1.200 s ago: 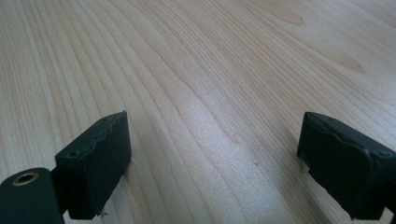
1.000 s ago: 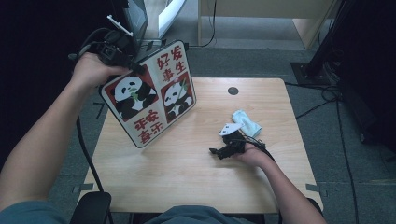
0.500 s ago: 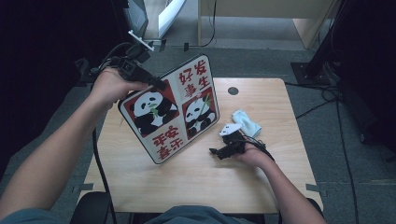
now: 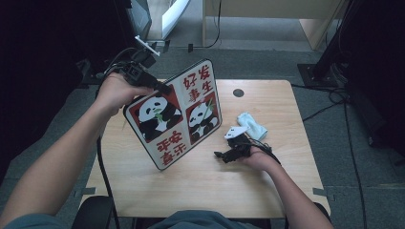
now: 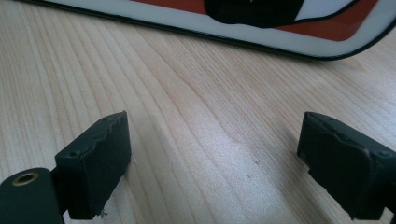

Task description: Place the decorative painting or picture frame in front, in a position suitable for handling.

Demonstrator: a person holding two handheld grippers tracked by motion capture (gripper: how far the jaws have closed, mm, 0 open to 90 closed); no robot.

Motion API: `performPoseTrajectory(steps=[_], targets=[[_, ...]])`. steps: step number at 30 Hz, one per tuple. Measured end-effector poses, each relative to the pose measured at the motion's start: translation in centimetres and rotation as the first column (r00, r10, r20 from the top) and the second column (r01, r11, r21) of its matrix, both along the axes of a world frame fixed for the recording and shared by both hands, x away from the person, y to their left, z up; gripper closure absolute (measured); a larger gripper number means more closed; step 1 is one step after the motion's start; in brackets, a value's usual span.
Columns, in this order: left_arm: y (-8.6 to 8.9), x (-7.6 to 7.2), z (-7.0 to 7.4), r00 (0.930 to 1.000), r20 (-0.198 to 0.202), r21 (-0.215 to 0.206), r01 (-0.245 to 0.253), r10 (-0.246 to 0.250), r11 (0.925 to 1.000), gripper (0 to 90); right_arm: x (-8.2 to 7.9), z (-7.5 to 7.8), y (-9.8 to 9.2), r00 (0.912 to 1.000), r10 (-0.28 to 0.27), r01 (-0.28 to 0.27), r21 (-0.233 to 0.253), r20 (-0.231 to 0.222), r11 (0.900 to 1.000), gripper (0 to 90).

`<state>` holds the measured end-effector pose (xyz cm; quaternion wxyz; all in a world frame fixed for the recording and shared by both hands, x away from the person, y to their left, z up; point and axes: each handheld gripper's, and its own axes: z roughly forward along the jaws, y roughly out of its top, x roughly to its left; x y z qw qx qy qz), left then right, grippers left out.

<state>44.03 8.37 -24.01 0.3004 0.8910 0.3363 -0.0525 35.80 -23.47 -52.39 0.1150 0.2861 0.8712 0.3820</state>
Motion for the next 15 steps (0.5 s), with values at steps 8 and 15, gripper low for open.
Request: performPoseTrajectory(steps=[8,15], targets=[[0.65,0.34,-0.29,0.9987,-0.023,-0.012,-0.046,0.046,0.9989,79.2,0.00,0.00,0.00,1.0000,0.000,0.000,0.000,0.000,1.000,9.7],[0.87,0.43,-0.40,0.9967,-0.030,0.006,-0.075,0.075,0.9972,73.6,0.00,0.00,0.00,1.0000,0.001,-0.001,0.000,0.000,1.000,9.6]])
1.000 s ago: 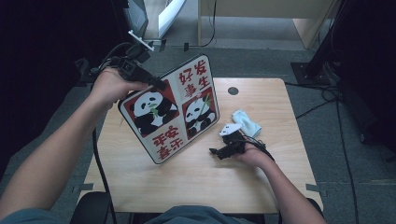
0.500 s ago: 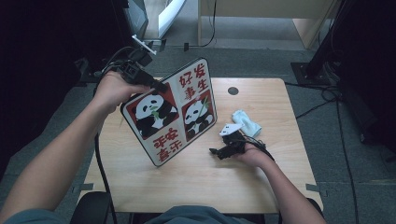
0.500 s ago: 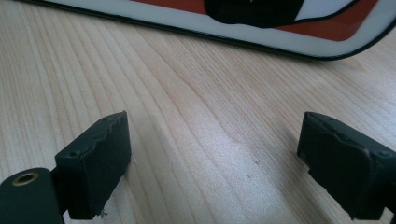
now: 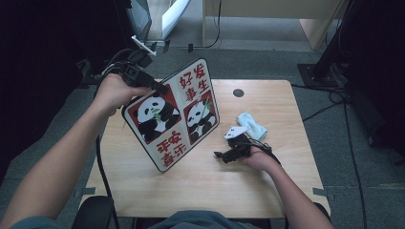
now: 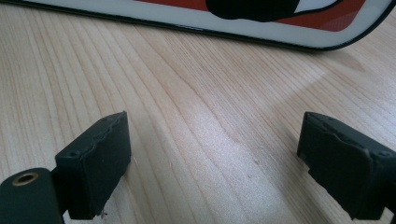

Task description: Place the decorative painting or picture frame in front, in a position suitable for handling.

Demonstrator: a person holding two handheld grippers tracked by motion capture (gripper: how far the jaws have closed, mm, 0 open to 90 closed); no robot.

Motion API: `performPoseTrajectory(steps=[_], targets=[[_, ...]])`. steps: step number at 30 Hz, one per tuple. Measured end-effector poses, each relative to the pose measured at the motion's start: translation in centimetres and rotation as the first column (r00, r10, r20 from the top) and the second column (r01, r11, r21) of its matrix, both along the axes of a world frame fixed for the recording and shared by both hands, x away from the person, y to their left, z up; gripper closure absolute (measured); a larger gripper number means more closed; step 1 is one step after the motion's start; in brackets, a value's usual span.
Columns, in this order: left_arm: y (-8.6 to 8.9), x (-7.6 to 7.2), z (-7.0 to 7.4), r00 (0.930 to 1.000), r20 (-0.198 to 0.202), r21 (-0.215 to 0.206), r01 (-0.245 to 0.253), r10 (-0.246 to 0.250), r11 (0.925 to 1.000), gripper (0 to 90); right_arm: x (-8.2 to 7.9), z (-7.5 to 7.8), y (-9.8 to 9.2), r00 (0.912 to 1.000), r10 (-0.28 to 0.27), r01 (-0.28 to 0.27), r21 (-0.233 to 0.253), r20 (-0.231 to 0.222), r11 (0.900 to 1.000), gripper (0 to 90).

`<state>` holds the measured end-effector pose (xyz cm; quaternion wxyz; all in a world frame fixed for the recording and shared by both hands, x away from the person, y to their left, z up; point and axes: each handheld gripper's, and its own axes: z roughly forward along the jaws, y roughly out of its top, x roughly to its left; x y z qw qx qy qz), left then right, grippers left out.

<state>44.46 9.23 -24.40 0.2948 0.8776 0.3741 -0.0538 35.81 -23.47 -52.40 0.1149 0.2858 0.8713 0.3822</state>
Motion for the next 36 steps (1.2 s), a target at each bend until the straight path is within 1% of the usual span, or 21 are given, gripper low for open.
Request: performPoseTrajectory(steps=[2,4,8,9,11,12,13,14,15,18,19,21,23,26,29,30,31,34,35,36], targets=[[0.1,0.1,-0.1,1.0000,-0.003,-0.001,-0.008,0.008,1.0000,72.1,0.0,0.0,0.0,1.0000,0.000,0.000,0.000,0.000,1.000,9.6],[0.2,0.2,-0.1,0.9999,-0.007,0.006,-0.015,0.015,0.9999,66.2,0.0,0.0,0.0,1.0000,0.000,0.000,0.000,0.000,1.000,9.7],[0.2,0.3,-0.1,0.9997,-0.018,-0.004,-0.017,0.017,0.9998,63.3,0.0,0.0,0.0,1.0000,0.000,0.000,0.000,0.000,1.000,9.6],[0.2,0.3,-0.2,0.9996,-0.021,-0.004,-0.021,0.021,0.9998,60.6,0.0,0.0,0.0,1.0000,0.000,0.000,0.000,0.000,1.000,9.6],[0.3,0.4,-0.2,0.9995,-0.018,0.002,-0.026,0.026,0.9997,59.3,0.0,0.0,0.0,1.0000,0.000,0.000,0.000,0.000,1.000,9.6],[0.4,0.3,0.1,0.9999,-0.003,-0.067,-0.013,0.012,0.9976,44.2,0.0,0.0,0.0,1.0000,0.000,0.000,0.000,0.000,1.000,9.6],[0.5,0.2,0.3,0.9999,0.004,-0.097,-0.010,0.011,0.9952,44.2,0.0,0.0,0.0,1.0000,0.000,0.000,0.000,0.000,1.000,9.6],[0.5,0.1,0.3,1.0000,0.000,-0.109,-0.006,0.006,0.9940,44.0,0.0,0.0,0.0,1.0000,0.000,0.000,0.000,0.000,1.000,9.6],[0.5,0.1,0.3,1.0000,0.000,-0.109,-0.006,0.006,0.9940,42.8,0.0,0.0,0.0,1.0000,0.000,0.000,0.000,0.000,1.000,9.6],[0.4,-0.1,0.2,0.9999,0.014,-0.085,0.010,-0.009,0.9963,41.2,0.0,0.0,0.0,1.0000,0.000,0.000,0.000,0.000,1.000,9.6],[0.6,-0.2,0.4,0.9996,0.027,-0.089,0.009,-0.007,0.9960,41.0,0.0,0.0,0.0,1.0000,0.000,0.000,0.000,0.000,1.000,9.6],[0.7,-0.3,0.5,0.9995,0.030,-0.095,0.006,-0.004,0.9955,41.0,0.0,0.0,0.0,1.0000,0.000,0.000,0.000,0.000,1.000,9.6],[1.0,-0.5,0.7,0.9991,0.043,-0.093,0.008,-0.004,0.9956,41.0,0.0,0.0,0.0,1.0000,0.000,0.000,0.000,0.000,1.000,9.6],[1.5,-1.0,0.8,0.9980,0.063,-0.092,0.007,-0.001,0.9958,40.9,0.0,0.0,0.0,1.0000,0.000,0.000,0.000,0.000,1.000,9.6],[2.2,-1.7,0.9,0.9961,0.088,-0.108,0.007,0.003,0.9941,40.1,0.0,0.0,0.0,1.0000,0.000,0.000,0.000,0.000,1.000,9.6],[2.3,-1.8,0.9,0.9959,0.090,-0.111,0.005,0.005,0.9938,39.7,0.0,0.0,0.0,1.0000,-0.001,0.001,0.000,-0.001,1.000,9.6],[2.6,-2.1,0.8,0.9947,0.103,-0.110,0.001,0.010,0.9939,39.5,0.0,0.0,0.0,1.0000,-0.001,0.001,0.000,-0.001,1.000,9.5],[3.0,-2.7,0.5,0.9919,0.127,-0.102,0.006,0.007,0.9948,38.2,0.0,0.0,0.1,0.9999,-0.012,0.012,-0.004,-0.009,1.000,6.7],[3.2,-2.9,0.4,0.9905,0.137,-0.107,0.005,0.009,0.9943,37.3,0.1,-0.1,0.2,0.9995,-0.031,0.031,-0.011,-0.011,0.999,2.2],[3.2,-2.9,0.4,0.9905,0.137,-0.107,0.005,0.009,0.9943,37.0,0.1,-0.1,0.2,0.9995,-0.031,0.031,-0.011,-0.011,0.999,2.2]])
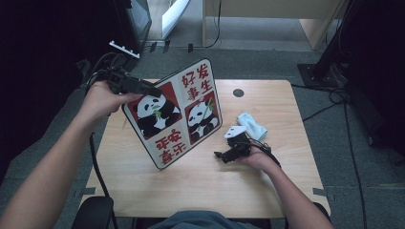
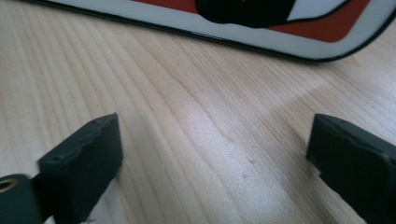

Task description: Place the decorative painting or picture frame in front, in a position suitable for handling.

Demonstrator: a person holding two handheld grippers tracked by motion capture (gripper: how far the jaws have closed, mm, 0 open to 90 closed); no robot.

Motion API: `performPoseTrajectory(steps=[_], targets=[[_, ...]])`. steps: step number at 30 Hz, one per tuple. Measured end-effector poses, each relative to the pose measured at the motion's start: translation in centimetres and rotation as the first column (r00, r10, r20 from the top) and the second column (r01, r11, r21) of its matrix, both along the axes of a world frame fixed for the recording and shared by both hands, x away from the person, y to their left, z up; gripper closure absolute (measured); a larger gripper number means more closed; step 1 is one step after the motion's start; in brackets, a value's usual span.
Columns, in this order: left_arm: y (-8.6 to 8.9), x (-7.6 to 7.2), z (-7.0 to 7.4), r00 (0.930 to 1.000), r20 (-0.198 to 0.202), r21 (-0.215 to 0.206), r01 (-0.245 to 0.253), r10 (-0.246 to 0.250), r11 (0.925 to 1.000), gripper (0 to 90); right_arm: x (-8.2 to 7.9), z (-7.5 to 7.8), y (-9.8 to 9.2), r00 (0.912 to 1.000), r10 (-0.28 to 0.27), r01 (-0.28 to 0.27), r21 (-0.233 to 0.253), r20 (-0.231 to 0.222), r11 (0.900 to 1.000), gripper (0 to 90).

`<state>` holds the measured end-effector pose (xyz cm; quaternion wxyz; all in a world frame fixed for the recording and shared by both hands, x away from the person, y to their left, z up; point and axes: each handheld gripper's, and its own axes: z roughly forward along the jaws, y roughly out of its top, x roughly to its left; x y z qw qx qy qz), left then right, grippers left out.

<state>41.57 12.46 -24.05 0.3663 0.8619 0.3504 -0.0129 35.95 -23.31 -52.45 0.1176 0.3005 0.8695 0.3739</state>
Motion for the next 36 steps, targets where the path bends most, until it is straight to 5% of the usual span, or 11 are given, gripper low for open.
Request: performPoseTrajectory(steps=[15,36], targets=[[2.1,-2.0,-1.6,0.9984,0.049,-0.018,-0.026,0.026,0.9995,34.7,0.4,0.5,-0.5,0.9996,0.019,-0.019,-0.012,-0.020,1.000,5.7],[4.1,-4.8,-5.2,0.9922,0.107,-0.066,-0.057,0.064,0.9962,33.4,1.8,2.7,-5.1,0.9985,-0.051,0.052,0.015,-0.020,0.999,14.0]])
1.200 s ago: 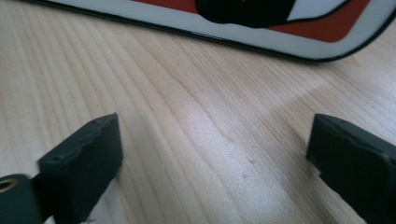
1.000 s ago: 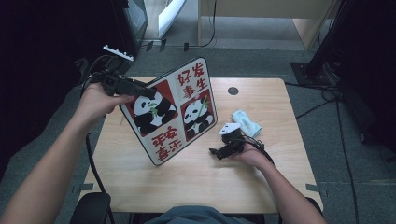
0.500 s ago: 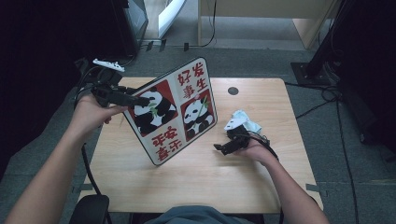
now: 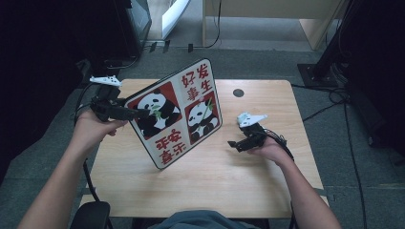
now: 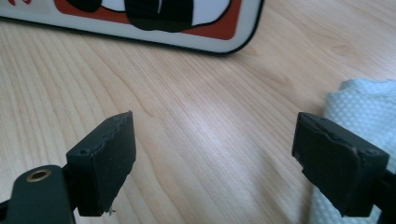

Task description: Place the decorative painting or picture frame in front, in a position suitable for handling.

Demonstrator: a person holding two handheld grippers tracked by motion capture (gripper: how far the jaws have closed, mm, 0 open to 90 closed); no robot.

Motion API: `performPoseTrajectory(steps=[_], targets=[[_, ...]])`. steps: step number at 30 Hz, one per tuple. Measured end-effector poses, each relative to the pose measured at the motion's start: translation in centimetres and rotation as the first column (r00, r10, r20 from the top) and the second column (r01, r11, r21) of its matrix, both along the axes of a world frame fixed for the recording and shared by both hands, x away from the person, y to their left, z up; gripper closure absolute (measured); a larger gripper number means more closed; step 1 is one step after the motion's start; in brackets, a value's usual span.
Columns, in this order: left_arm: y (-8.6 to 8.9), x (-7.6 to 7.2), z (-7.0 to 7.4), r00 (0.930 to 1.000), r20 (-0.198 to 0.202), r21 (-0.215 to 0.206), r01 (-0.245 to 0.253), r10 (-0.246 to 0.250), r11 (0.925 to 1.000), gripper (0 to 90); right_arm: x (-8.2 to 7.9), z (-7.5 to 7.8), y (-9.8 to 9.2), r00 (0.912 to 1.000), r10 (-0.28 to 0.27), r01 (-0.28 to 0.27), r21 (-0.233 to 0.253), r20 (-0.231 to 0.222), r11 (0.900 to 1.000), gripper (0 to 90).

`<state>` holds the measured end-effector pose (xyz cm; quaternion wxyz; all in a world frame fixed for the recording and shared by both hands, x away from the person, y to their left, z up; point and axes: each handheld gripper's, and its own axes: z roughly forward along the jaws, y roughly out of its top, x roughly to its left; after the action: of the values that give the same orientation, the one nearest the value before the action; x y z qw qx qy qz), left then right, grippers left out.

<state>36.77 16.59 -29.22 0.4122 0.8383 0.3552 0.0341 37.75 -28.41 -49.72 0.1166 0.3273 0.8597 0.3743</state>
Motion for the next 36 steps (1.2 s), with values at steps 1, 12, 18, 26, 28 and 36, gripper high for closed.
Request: performPoseTrajectory(steps=[1,12,18,26,28,36], targets=[[0.1,-0.1,-0.1,1.0000,0.002,0.001,-0.002,0.002,1.0000,33.4,0.1,0.0,-0.2,0.9999,-0.002,0.002,-0.004,0.010,1.000,14.4],[0.6,-1.7,-1.9,0.9998,0.017,0.008,-0.013,0.012,0.9999,30.7,0.8,0.5,-3.5,0.9961,-0.088,0.087,0.033,0.009,0.996,25.1],[1.1,-2.1,-3.0,0.9999,0.001,-0.025,-0.016,0.016,0.9996,30.5,1.3,0.5,-4.3,0.9914,-0.131,0.130,0.045,0.005,0.990,31.2],[1.4,-3.2,-4.4,0.9998,0.012,-0.041,-0.017,0.018,0.9990,39.6,2.0,0.8,-5.1,0.9821,-0.188,0.186,0.064,0.017,0.980,41.3],[1.4,-3.3,-4.9,0.9998,0.006,-0.046,-0.017,0.017,0.9988,40.7,2.1,0.8,-5.2,0.9783,-0.206,0.204,0.072,0.021,0.976,43.3],[1.7,-3.9,-6.7,0.9991,-0.025,-0.072,-0.035,0.034,0.9967,47.5,3.0,0.0,-6.0,0.9664,-0.257,0.257,0.063,-0.012,0.964,45.1]])
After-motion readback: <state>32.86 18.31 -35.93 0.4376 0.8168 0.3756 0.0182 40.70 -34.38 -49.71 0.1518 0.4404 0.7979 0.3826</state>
